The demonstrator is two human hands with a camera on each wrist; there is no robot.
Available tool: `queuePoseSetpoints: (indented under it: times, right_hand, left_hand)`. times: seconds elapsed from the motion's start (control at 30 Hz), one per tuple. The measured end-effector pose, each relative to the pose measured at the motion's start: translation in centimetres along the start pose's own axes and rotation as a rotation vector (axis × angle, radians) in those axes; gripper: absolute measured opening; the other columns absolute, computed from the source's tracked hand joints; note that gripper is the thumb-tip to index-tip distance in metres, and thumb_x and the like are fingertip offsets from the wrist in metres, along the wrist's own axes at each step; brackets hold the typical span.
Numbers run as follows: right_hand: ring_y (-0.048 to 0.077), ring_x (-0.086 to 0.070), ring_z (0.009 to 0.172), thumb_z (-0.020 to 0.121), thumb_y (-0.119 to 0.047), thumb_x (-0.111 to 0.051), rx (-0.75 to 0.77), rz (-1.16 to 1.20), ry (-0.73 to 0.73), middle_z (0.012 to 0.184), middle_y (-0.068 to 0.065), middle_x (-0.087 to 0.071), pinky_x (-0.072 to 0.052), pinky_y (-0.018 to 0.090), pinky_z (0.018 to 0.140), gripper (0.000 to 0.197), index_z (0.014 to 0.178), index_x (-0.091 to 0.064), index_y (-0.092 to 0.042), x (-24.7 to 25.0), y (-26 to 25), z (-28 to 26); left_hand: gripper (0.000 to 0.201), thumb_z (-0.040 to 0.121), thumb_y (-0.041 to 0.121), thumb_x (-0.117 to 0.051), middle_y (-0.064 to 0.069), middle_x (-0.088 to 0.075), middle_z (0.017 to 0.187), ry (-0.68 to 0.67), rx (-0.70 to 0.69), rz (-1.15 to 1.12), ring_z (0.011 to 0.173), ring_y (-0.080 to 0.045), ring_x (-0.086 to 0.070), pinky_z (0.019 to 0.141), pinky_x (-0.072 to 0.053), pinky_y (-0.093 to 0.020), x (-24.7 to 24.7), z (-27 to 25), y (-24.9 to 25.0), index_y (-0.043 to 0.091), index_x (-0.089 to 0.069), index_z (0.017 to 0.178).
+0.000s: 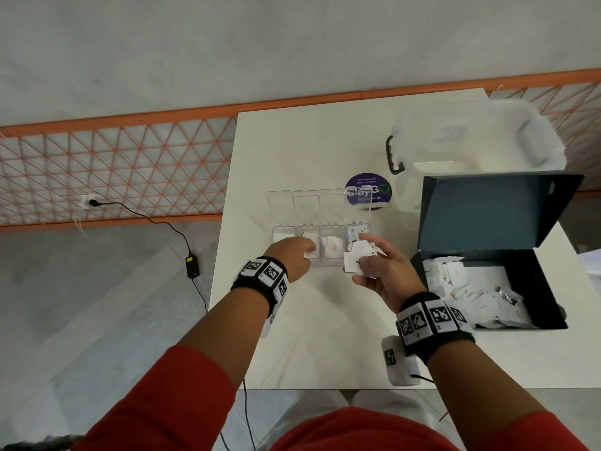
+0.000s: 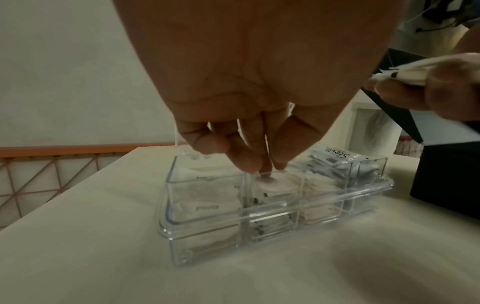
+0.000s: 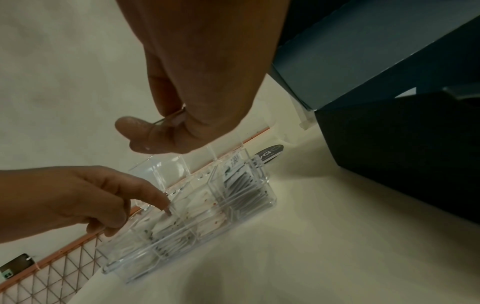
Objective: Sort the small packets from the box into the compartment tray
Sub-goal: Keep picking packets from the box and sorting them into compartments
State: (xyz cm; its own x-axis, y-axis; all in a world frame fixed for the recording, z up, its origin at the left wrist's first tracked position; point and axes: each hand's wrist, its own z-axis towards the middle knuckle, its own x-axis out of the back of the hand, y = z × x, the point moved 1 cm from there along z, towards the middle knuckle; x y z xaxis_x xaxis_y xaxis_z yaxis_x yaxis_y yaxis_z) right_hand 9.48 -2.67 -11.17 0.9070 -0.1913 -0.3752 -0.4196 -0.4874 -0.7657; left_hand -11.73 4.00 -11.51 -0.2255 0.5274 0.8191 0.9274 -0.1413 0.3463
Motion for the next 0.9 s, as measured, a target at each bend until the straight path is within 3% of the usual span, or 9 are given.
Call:
queuePoseSetpoints:
  times: [0.07,0.13,0.2,0.3,0.4,0.47,0.6,0.73,0.9]
  right_hand:
    - [0.028,-0.073,0.085,0.083,0.009,-0.059,0.001,0.005,0.004,0.120,0.014,-0.064,-0.057,0.034,0.067,0.046,0.112,-0.072,-0.024,0.2,0.0,0.0]
    - [0.028,-0.072,0.086,0.081,0.007,-0.060,-0.002,0.001,0.005,0.120,0.014,-0.064,-0.057,0.034,0.068,0.046,0.112,-0.072,-0.025,0.3,0.1,0.0]
    - [0.028,-0.072,0.087,0.077,0.004,-0.064,0.000,-0.002,-0.001,0.120,0.014,-0.064,-0.057,0.034,0.068,0.046,0.111,-0.073,-0.026,0.2,0.0,0.0]
    - [0.025,-0.072,0.084,0.077,0.005,-0.067,0.008,-0.010,0.002,0.115,0.013,-0.065,-0.057,0.032,0.065,0.046,0.112,-0.071,-0.025,0.0,-0.1,0.0]
    - [0.021,-0.072,0.080,0.081,0.009,-0.066,0.025,-0.027,-0.003,0.105,0.011,-0.068,-0.056,0.031,0.064,0.045,0.111,-0.069,-0.025,-0.3,-0.2,0.0]
    - [0.017,-0.070,0.075,0.083,0.008,-0.067,0.036,-0.021,-0.016,0.101,0.010,-0.067,-0.056,0.031,0.063,0.043,0.110,-0.069,-0.025,-0.5,-0.3,0.0]
    - [0.017,-0.069,0.075,0.086,0.004,-0.068,0.052,0.022,0.010,0.107,0.011,-0.065,-0.056,0.029,0.062,0.038,0.116,-0.066,-0.019,-0.7,-0.6,-0.1]
    - [0.021,-0.066,0.079,0.083,0.008,-0.070,0.098,0.031,0.054,0.107,0.011,-0.065,-0.057,0.027,0.061,0.040,0.112,-0.066,-0.019,-0.7,-0.7,-0.1]
    - [0.018,-0.070,0.069,0.083,0.009,-0.070,0.100,0.048,0.044,0.099,0.006,-0.067,-0.055,0.024,0.056,0.038,0.108,-0.066,-0.019,-1.2,-0.7,0.1]
  left_hand:
    - [0.042,0.091,0.016,-0.046,0.004,-0.049,0.140,-0.039,-0.021,0.035,0.126,-0.021,-0.048,0.103,-0.037,-0.032,-0.1,0.2,0.3,0.022,-0.052,0.133]
    - [0.039,0.091,0.014,-0.046,0.002,-0.050,0.136,-0.010,-0.038,0.022,0.122,-0.022,-0.050,0.100,-0.039,-0.033,0.0,0.3,0.7,0.018,-0.056,0.129]
    - [0.031,0.089,0.010,-0.048,0.001,-0.054,0.123,0.128,-0.061,-0.062,0.109,-0.019,-0.055,0.090,-0.042,-0.030,0.7,0.0,1.3,0.017,-0.062,0.116]
    - [0.017,0.085,0.012,-0.056,0.008,-0.060,0.096,0.300,-0.147,-0.363,0.078,0.002,-0.054,0.075,-0.045,-0.024,2.1,-0.7,3.1,0.020,-0.067,0.095]
    - [0.014,0.079,0.026,-0.073,0.013,-0.064,0.081,0.145,-0.209,-0.557,0.062,0.008,-0.053,0.063,-0.045,-0.013,2.8,-1.4,5.2,0.027,-0.066,0.090]
    - [0.023,0.073,0.024,-0.079,0.012,-0.067,0.078,0.054,-0.209,-0.590,0.062,0.006,-0.057,0.067,-0.049,-0.014,2.7,-1.5,6.0,0.026,-0.066,0.092]
    - [0.025,0.074,0.005,-0.077,0.006,-0.072,0.084,0.068,-0.201,-0.714,0.067,0.003,-0.063,0.070,-0.049,-0.015,2.6,-1.4,5.2,0.015,-0.064,0.092]
    - [0.022,0.074,0.013,-0.080,0.004,-0.073,0.087,0.021,-0.186,-0.780,0.077,-0.005,-0.067,0.078,-0.055,-0.026,2.6,-1.6,4.8,0.020,-0.062,0.084]
    - [0.027,0.078,-0.005,-0.070,0.000,-0.069,0.079,0.029,-0.161,-0.772,0.074,-0.012,-0.063,0.073,-0.054,-0.026,3.0,-1.3,4.0,0.021,-0.066,0.072]
